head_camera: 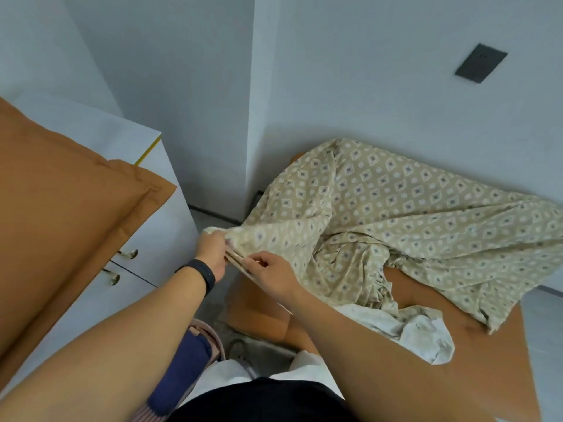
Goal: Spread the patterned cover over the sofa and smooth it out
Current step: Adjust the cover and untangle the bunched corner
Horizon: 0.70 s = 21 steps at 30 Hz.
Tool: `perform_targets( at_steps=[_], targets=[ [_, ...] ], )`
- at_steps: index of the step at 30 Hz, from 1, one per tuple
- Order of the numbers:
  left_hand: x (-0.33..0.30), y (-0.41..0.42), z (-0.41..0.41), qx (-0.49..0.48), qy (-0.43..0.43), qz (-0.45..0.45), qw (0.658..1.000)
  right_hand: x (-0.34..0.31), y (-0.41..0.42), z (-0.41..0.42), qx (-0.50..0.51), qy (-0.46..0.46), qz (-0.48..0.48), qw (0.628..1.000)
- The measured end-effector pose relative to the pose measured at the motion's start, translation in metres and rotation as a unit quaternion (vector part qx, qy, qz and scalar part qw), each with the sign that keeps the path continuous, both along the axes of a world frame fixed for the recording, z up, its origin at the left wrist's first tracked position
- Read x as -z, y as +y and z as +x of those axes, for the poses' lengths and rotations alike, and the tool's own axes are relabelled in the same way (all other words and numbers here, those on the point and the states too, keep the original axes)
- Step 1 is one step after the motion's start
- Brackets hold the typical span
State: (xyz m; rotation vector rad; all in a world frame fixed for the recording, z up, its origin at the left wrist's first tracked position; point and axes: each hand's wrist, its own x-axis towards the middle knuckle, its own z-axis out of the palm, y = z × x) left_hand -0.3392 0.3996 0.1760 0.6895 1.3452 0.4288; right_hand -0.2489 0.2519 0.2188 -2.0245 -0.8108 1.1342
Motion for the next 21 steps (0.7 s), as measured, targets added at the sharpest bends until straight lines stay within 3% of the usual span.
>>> perform_targets(
  at_steps=[2,5,8,12,15,17,19,21],
  targets=[
    [0.012,0.013,-0.008,-0.027,0.039,0.039,0.998,0.008,0.001,-0.001,-0.087,-0.016,-0.06,0.994],
    [0.018,0.022,-0.022,-0.024,0.089,0.077,0.993,0.029,-0.005,0.006,-0.231,-0.126,-0.183,0.947],
    [0.017,0.028,-0.03,-0.064,0.112,0.085,0.988,0.043,-0.031,0.027,-0.21,-0.224,-0.272,0.912],
    [0.027,0.025,-0.036,-0.061,0.161,0.087,0.981,0.051,-0.075,0.06,-0.11,-0.29,-0.325,0.893],
    [0.032,0.003,-0.034,-0.064,0.142,0.036,0.987,0.049,-0.092,0.071,-0.054,-0.286,-0.304,0.907],
    [0.041,-0.01,-0.034,-0.027,0.14,-0.015,0.99,0.044,-0.095,0.067,-0.059,-0.235,-0.257,0.936],
    [0.051,-0.021,-0.033,0.063,0.201,-0.026,0.977,0.04,-0.096,0.053,-0.079,-0.166,-0.207,0.961],
    [0.057,-0.031,-0.027,0.196,0.281,0.004,0.939,0.038,-0.094,0.037,-0.074,-0.127,-0.171,0.974]
  ],
)
